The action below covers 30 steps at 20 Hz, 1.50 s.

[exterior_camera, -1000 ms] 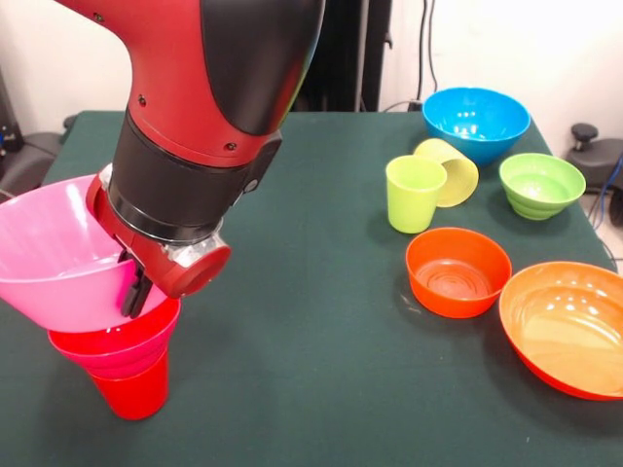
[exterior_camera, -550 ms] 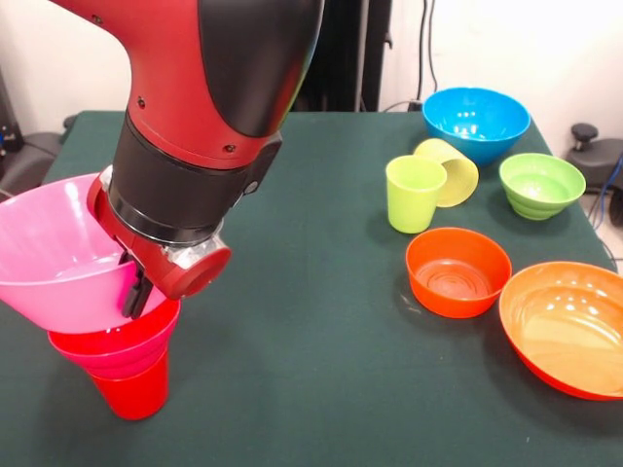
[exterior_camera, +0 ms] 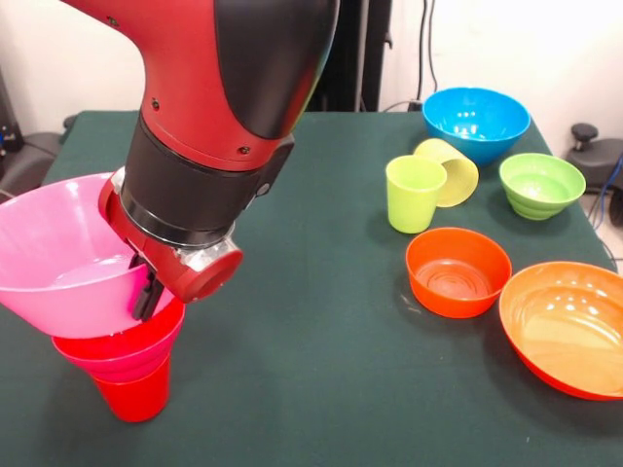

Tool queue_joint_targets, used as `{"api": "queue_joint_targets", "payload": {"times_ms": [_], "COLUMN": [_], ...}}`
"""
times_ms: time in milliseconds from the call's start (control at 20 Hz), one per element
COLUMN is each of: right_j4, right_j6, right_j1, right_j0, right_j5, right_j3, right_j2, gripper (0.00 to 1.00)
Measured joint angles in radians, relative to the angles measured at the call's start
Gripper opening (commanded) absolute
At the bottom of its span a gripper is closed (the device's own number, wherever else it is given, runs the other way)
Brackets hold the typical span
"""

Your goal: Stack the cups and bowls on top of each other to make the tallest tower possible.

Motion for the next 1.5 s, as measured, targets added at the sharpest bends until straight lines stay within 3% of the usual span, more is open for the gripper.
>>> {"api": "queue_joint_targets", "payload": {"times_ms": [1100, 1150, 1500], "right_j4": [0.057, 0.057, 0.062], "right_j6": [0.0, 0.0, 0.0], "right_j1": [0.031, 0.033, 0.038], "right_j0": [0.025, 0.025, 0.025], "right_j5": [0.0, 0.0, 0.0], "right_j3": [-0.033, -0.034, -0.034], "right_j2": [-0.062, -0.069, -0.084], "gripper": [0.0, 1.0, 1.0]}}
